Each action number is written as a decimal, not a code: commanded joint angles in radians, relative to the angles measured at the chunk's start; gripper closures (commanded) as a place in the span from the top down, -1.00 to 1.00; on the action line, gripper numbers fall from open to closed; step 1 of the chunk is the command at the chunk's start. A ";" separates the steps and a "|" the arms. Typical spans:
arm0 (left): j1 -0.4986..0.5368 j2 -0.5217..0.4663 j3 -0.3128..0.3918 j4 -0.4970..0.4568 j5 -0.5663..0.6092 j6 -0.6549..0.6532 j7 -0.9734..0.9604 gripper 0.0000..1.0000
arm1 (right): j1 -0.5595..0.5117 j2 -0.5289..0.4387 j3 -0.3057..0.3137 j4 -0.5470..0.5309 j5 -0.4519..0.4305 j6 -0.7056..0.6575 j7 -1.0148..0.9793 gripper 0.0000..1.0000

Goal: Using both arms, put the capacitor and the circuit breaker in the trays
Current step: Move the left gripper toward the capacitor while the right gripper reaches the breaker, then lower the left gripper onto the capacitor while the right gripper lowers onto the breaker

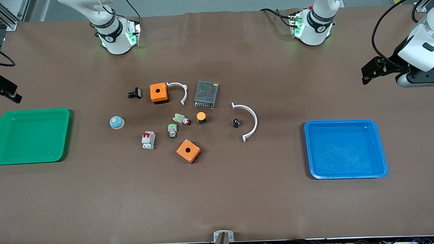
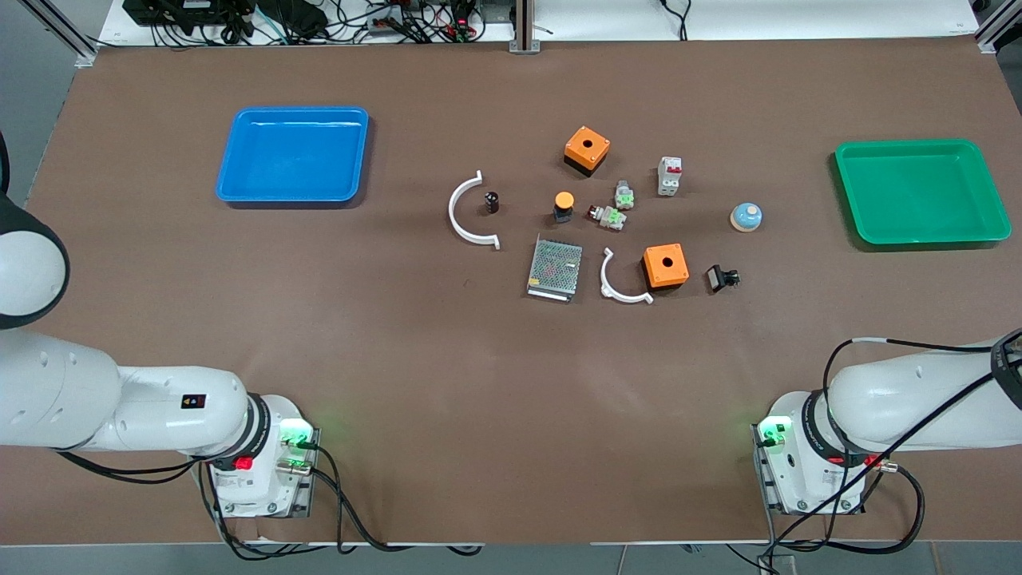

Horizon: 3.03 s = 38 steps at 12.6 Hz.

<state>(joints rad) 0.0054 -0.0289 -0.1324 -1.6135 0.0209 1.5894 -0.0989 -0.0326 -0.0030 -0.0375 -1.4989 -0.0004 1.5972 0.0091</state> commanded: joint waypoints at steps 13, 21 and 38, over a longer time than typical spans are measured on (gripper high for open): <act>-0.145 0.233 -0.044 0.032 -0.021 0.156 -0.192 1.00 | 0.035 0.084 0.019 0.028 0.013 -0.010 0.011 1.00; -0.384 0.461 -0.042 0.034 -0.012 0.366 -0.720 0.99 | 0.180 0.222 0.021 0.017 0.014 0.021 0.054 1.00; -0.571 0.745 -0.042 0.020 -0.009 0.644 -1.061 0.19 | 0.375 0.458 0.019 -0.386 0.062 0.658 0.293 0.99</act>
<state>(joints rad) -0.5570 0.7113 -0.1811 -1.5985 0.0093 2.2230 -1.1421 0.3386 0.4384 -0.0161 -1.8918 0.0513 2.2397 0.2898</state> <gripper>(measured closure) 0.396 0.000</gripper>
